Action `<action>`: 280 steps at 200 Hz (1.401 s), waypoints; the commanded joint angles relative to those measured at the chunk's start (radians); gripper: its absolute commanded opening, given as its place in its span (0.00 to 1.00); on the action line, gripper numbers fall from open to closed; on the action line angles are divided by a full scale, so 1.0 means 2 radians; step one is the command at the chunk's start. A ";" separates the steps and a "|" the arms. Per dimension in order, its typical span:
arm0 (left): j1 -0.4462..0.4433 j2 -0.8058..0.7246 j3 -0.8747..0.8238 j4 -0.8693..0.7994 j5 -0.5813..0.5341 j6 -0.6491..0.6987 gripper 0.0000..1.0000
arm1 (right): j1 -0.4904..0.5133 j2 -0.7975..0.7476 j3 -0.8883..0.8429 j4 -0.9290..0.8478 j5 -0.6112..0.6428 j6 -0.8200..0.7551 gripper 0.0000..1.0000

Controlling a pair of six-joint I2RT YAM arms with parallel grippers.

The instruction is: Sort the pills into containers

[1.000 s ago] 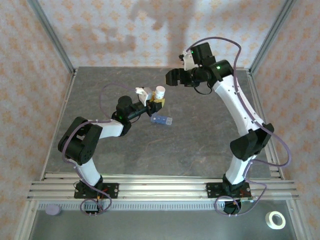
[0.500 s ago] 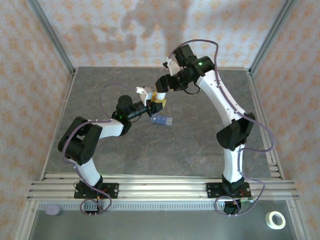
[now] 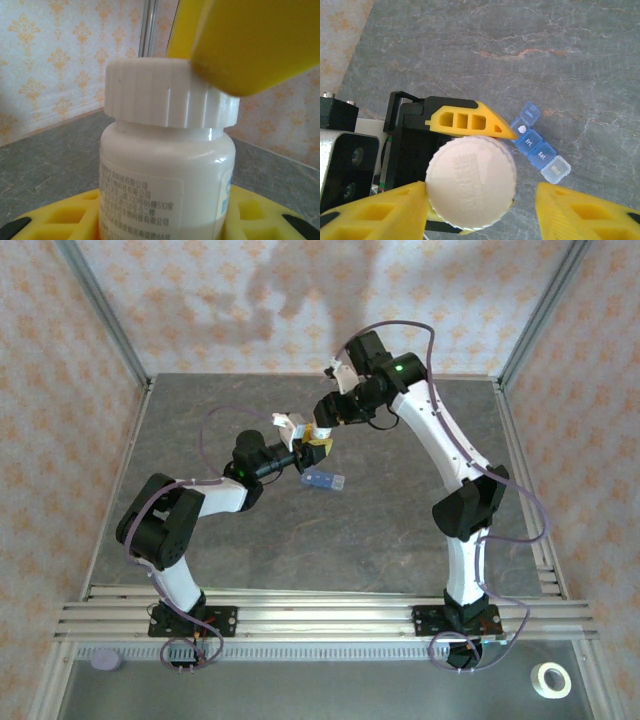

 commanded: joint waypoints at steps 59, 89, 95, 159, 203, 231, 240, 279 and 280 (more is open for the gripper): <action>0.001 -0.020 0.009 0.009 -0.028 0.022 0.00 | 0.030 -0.019 -0.073 0.071 0.057 0.127 0.35; 0.000 -0.030 0.003 -0.005 -0.054 0.048 0.00 | 0.049 -0.060 -0.171 0.175 0.104 0.247 0.35; 0.001 -0.030 0.001 -0.006 -0.056 0.051 0.00 | 0.051 -0.065 -0.185 0.194 0.102 0.263 0.35; 0.001 -0.023 -0.003 0.006 -0.065 0.050 0.00 | 0.041 -0.074 -0.161 0.175 0.119 0.254 0.58; 0.000 -0.023 0.000 0.007 -0.060 0.051 0.00 | 0.015 -0.150 -0.219 0.185 0.087 0.203 0.76; 0.000 -0.023 0.004 0.004 -0.047 0.049 0.00 | -0.009 -0.179 -0.247 0.189 0.086 0.170 0.76; 0.000 -0.022 0.006 0.001 -0.040 0.048 0.00 | -0.018 -0.174 -0.238 0.186 0.073 0.150 0.76; 0.001 -0.021 0.013 -0.004 -0.012 0.031 0.00 | -0.025 -0.094 -0.112 0.088 0.026 0.029 0.76; 0.001 -0.021 0.013 -0.003 -0.012 0.032 0.00 | -0.025 -0.092 -0.109 0.086 0.025 0.028 0.76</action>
